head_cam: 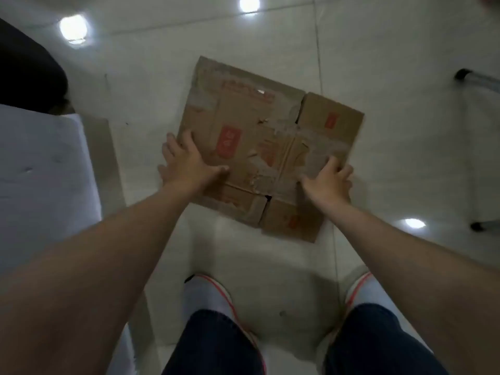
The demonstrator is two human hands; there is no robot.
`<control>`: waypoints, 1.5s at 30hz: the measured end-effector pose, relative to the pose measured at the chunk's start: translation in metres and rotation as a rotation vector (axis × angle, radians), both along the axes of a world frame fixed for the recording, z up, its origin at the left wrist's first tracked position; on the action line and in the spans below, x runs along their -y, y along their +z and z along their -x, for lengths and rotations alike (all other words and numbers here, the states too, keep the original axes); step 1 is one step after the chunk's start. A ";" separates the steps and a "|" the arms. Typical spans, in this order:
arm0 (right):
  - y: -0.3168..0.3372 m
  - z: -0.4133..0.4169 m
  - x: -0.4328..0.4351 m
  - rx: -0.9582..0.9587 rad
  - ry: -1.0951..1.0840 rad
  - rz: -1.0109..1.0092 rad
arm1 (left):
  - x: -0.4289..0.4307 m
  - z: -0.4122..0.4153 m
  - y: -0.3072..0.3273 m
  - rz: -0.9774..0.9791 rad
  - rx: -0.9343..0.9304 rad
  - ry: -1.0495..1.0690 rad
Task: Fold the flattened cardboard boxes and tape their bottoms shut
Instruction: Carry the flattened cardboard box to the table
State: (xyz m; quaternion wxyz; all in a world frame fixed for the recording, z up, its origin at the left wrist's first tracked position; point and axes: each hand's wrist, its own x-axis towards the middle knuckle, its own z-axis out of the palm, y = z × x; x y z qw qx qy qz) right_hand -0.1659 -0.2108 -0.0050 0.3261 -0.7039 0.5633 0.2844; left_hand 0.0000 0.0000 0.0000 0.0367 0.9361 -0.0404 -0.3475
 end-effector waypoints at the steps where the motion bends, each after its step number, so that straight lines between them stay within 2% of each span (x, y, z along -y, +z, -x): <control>1: -0.006 0.000 -0.002 0.014 -0.045 0.031 | 0.001 -0.002 -0.007 0.005 -0.002 0.045; 7: -0.026 -0.003 0.006 0.111 -0.341 0.146 | 0.001 -0.009 -0.026 0.048 0.043 0.125; 11: 0.000 -0.008 0.022 0.146 -0.298 0.178 | -0.003 -0.016 0.001 0.126 0.029 0.214; 14: 0.048 -0.029 0.031 0.202 -0.282 0.200 | 0.001 -0.024 0.051 0.170 0.061 0.288; 18: 0.142 -0.075 0.051 0.310 -0.215 0.218 | 0.009 -0.054 0.149 0.232 0.101 0.362; 26: 0.383 -0.225 0.093 0.441 -0.071 0.260 | 0.052 -0.168 0.402 0.173 0.294 0.338; 32: 0.574 -0.338 0.150 0.581 0.000 0.328 | 0.095 -0.267 0.581 0.301 0.416 0.375; 40: 0.767 -0.507 0.267 0.670 0.120 0.422 | 0.200 -0.421 0.762 0.356 0.491 0.423; 45: 0.866 -0.621 0.324 0.755 0.223 0.379 | 0.249 -0.527 0.861 0.372 0.547 0.468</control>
